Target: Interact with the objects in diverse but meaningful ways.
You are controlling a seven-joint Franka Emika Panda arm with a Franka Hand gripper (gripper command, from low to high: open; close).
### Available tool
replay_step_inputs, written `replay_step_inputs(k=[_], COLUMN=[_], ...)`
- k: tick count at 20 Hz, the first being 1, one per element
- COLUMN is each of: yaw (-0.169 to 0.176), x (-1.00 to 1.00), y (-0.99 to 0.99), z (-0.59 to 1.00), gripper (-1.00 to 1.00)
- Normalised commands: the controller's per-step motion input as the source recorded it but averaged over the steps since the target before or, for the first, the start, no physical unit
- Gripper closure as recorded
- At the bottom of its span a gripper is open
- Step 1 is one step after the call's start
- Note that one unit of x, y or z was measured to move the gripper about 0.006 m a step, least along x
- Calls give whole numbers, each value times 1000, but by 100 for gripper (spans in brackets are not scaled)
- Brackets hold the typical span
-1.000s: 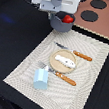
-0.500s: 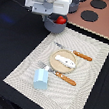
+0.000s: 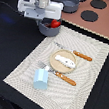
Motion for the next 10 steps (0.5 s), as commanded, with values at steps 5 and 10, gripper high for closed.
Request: replay_step_inputs(k=[5,10], yaw=[-23,0], x=[-247,-309], y=[-240,-143], z=[501,857], gripper=[-100,-100])
